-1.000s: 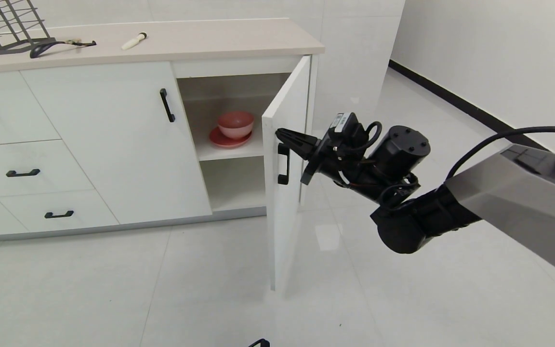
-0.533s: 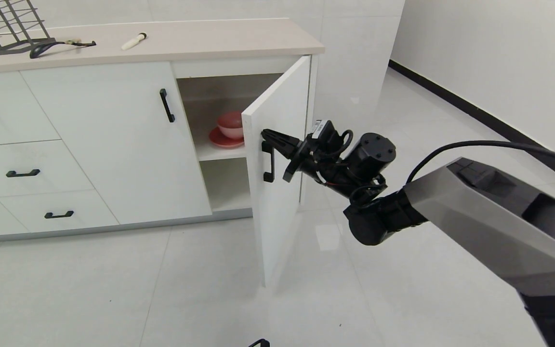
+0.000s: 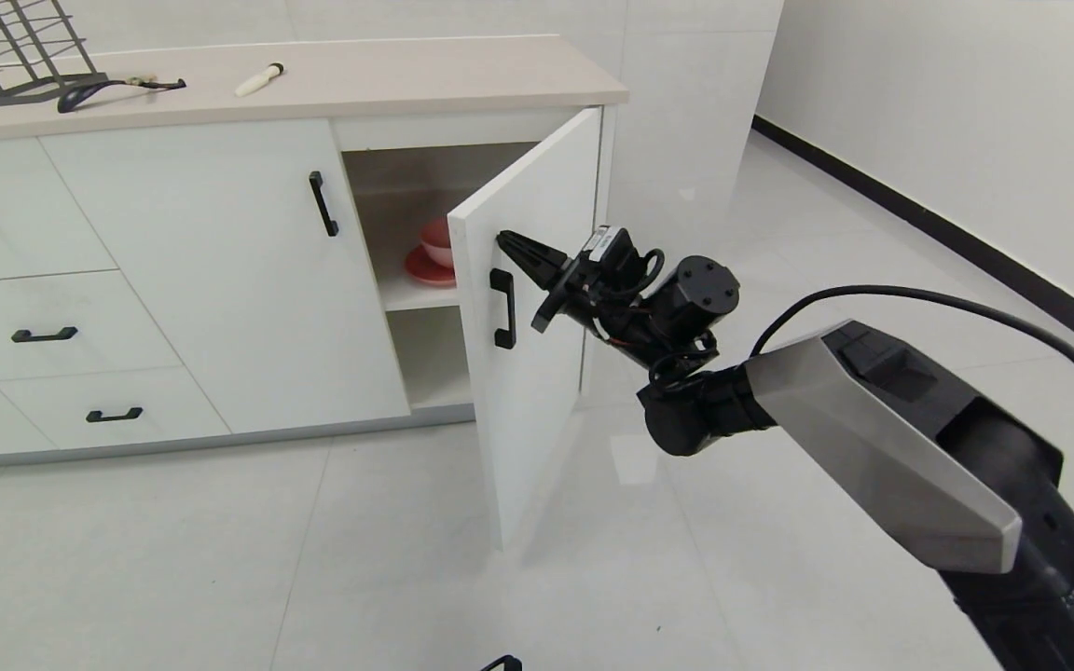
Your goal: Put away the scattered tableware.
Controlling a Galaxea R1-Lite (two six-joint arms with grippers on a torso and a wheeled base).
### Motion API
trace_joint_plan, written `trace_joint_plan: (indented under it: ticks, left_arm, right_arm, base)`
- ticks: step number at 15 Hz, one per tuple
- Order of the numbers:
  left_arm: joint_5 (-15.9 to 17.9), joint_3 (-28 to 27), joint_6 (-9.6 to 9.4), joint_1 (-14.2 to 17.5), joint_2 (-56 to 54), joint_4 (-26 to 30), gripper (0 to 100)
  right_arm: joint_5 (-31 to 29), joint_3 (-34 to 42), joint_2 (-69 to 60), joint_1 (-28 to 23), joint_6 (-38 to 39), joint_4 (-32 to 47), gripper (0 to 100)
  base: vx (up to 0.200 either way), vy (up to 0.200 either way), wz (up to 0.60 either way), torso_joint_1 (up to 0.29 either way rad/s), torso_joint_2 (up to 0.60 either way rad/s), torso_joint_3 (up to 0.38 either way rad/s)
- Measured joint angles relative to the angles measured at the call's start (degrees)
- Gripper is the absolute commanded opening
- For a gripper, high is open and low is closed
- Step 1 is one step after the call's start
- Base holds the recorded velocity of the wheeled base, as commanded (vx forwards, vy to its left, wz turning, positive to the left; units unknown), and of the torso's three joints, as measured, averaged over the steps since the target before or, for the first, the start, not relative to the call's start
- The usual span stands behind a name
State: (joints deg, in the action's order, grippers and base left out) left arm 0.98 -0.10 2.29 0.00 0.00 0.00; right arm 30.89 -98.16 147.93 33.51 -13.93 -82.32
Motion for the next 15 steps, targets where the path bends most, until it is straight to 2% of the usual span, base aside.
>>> trace_joint_plan:
  ticks: [4, 7, 9, 12, 15]
  left_arm:
    - [0.0, 0.0, 0.0, 0.0, 0.0, 0.0, 100]
    - [0.0, 0.0, -0.02, 0.0, 0.0, 0.0, 100]
    - [0.0, 0.0, -0.02, 0.0, 0.0, 0.0, 100]
    - [0.1, 0.0, -0.11, 0.1, 0.0, 0.2, 100]
    - [-0.1, 0.0, 0.13, 0.0, 0.0, 0.1, 100]
  right_arm:
    - [-1.7, -4.3, 2.1, -1.1, 0.8, 0.9, 0]
    - [-2.2, -8.8, 5.8, -4.0, 1.4, 2.0, 0]
    - [-2.3, -9.3, 7.4, -5.4, 1.4, 2.0, 0]
    - [-2.2, -9.5, 8.1, -4.8, 1.4, 1.7, 0]
    - [-2.1, -9.4, 8.3, -4.3, 1.4, 1.9, 0]
  base:
    - [0.0, 0.0, 0.0, 0.0, 0.0, 0.0]
    - [0.0, 0.0, 0.0, 0.0, 0.0, 0.0]
    - [0.0, 0.2, 0.0, -0.002, 0.0, -0.002]
    - [0.0, 0.2, 0.0, 0.005, 0.0, 0.001]
    - [0.0, 0.0, 0.0, 0.0, 0.0, 0.0]
